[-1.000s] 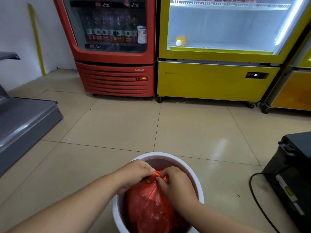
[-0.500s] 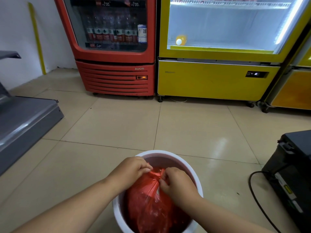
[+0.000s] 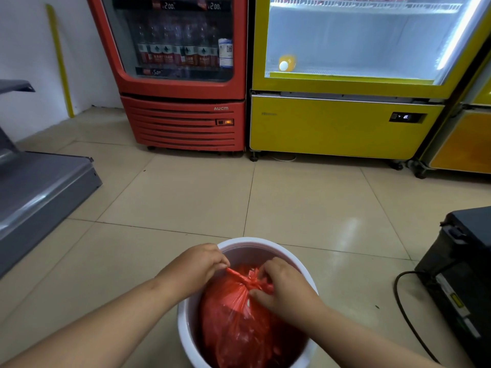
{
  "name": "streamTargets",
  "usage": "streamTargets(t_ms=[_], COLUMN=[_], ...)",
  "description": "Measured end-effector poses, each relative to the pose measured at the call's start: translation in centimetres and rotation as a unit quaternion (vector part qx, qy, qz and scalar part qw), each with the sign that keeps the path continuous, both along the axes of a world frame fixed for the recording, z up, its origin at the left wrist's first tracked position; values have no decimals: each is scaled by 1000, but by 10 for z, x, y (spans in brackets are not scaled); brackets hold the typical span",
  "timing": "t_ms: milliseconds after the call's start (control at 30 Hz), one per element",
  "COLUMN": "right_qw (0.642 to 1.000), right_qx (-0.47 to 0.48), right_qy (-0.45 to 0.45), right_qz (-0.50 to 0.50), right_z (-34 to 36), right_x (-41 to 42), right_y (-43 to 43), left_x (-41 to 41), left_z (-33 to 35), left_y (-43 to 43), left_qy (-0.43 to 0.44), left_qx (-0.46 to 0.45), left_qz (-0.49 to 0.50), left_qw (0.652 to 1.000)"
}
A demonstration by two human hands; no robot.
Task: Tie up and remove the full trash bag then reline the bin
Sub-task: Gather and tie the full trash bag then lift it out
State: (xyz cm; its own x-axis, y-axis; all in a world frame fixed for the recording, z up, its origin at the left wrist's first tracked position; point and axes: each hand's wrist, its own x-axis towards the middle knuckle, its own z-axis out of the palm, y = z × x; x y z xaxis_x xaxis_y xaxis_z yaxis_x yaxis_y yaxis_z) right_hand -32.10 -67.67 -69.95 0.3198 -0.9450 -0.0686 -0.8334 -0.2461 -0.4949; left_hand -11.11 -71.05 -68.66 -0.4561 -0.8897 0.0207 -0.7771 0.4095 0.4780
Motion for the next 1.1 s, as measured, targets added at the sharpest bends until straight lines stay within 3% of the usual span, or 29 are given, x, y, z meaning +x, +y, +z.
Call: streamTargets(t_ms=[67,200,333,400,467,600,867,1100], right_qw=[999,986,977,976,978,979,976,974], right_qx=[11,16,43,62,73,103,124,131], right_qy=[13,121,157,159,144,123,116,96], right_qz=[32,109,135,138,135,128,140,159], right_z=[4,18,22,22,20,19,44,109], right_x=[3,16,21,21,21,21,19,12], right_y=[-7,-19,-23,-25,-27,-28,-30,-35], left_x=[-1,-3,6,14,20,28,25,24], left_z=[6,12,7,0,-4,-10,-16,-5], left_y=[0,-1,2,5,9,9,6,6], left_qy=[7,25,12,-8,61,159,191,188], left_qx=[14,21,24,146,255,316,319,362], left_qz=[-1,18,201,286,299,318,336,341], left_qw=[1000,999,979,947,917,879,866,847])
